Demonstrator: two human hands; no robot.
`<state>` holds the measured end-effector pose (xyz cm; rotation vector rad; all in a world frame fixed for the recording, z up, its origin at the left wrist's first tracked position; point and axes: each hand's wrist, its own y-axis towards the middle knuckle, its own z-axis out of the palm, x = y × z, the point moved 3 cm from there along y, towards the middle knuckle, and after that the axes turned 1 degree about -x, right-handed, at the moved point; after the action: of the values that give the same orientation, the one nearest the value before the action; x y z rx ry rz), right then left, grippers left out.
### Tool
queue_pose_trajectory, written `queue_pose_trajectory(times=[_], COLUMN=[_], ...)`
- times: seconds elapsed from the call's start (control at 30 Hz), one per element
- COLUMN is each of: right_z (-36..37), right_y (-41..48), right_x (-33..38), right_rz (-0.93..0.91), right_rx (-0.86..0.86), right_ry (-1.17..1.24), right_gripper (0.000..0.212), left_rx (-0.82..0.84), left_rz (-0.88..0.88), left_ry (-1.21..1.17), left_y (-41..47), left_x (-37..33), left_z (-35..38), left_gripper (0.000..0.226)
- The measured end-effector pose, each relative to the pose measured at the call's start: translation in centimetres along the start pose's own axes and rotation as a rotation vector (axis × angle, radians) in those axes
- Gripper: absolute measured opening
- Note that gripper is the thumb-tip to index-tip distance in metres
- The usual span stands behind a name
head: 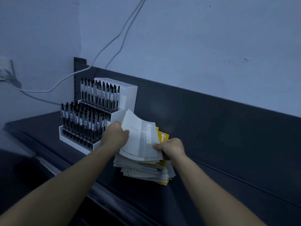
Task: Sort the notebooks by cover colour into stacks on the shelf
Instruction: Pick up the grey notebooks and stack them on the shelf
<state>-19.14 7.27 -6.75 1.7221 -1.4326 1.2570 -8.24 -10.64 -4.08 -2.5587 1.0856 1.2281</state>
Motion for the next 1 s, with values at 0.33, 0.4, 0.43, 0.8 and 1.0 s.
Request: queue_pose_trajectory(times=[0.33, 0.4, 0.43, 0.8, 1.0], right_z=[0.0, 0.0, 0.0, -0.4, -2.4], right_y=[0.7, 0.9, 0.9, 0.0, -1.4], right_x=[-0.2, -0.2, -0.2, -0.4, -0.8], right_rz=[-0.019, -0.032, -0.038, -0.155, -0.102], right_rx=[-0.019, -0.035, -0.039, -0.069, -0.100], right_ry=[0.070, 0.088, 0.095, 0.114, 0.266], right_gripper=[0.026, 0.024, 0.023, 0.031, 0.021], left_rx=[-0.014, -0.021, -0.024, 0.015, 0.063], left_rz=[-0.050, -0.056, -0.056, 0.047, 0.054], left_ry=[0.050, 0.075, 0.088, -0.258, -0.534], left_y=[0.8, 0.8, 0.7, -0.3, -1.8], left_x=[-0.6, -1.0, -1.3, -3.1, -4.7], left_z=[0.5, 0.5, 0.4, 0.2, 1.4], left_gripper=[0.025, 0.025, 0.025, 0.017, 0.023])
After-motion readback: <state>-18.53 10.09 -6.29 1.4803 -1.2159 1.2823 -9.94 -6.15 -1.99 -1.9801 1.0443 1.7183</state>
